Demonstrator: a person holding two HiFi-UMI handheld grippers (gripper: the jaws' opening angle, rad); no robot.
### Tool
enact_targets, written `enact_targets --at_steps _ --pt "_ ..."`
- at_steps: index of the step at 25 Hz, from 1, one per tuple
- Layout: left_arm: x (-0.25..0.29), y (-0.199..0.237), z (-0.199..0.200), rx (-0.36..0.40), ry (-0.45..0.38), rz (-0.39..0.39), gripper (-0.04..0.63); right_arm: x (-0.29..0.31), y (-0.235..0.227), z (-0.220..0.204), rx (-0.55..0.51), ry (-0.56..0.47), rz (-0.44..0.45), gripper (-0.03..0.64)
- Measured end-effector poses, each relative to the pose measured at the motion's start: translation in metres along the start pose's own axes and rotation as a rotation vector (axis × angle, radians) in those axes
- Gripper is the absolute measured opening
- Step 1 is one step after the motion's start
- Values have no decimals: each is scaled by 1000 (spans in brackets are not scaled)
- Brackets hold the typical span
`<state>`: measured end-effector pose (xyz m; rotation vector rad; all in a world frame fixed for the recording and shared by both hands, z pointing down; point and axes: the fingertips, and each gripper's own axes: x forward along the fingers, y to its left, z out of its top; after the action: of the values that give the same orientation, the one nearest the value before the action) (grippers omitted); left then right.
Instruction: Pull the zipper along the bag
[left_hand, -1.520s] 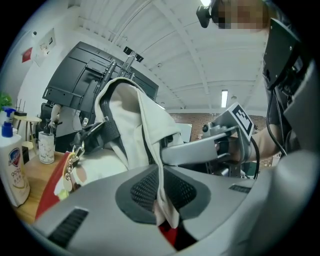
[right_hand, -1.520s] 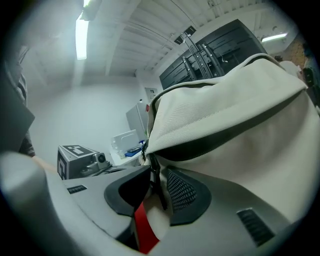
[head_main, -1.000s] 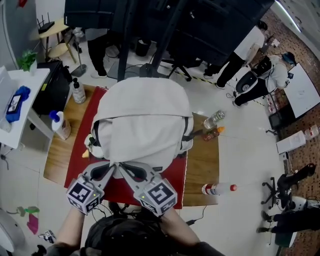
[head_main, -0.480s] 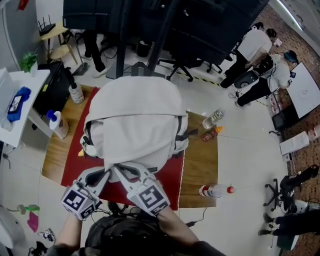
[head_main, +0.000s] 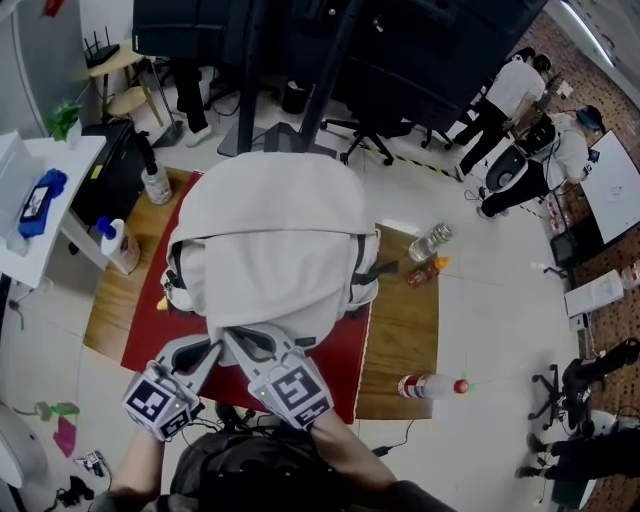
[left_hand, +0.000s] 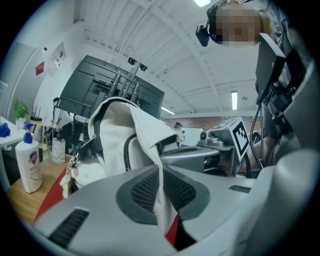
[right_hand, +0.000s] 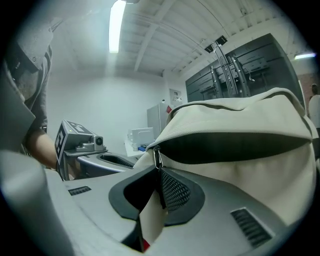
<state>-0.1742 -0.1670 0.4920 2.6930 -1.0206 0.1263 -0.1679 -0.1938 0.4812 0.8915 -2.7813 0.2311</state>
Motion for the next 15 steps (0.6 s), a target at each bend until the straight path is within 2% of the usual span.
enact_targets --at_steps 7,12,15 --pt "-2 2 3 -16 -6 11 57 -1 -1 -6 44 12 8 67" --pt "-3 4 3 -18 -9 10 57 4 2 -4 -23 14 19 44" --pt "-4 11 3 -42 -12 45 57 -1 9 5 -28 -13 61 38"
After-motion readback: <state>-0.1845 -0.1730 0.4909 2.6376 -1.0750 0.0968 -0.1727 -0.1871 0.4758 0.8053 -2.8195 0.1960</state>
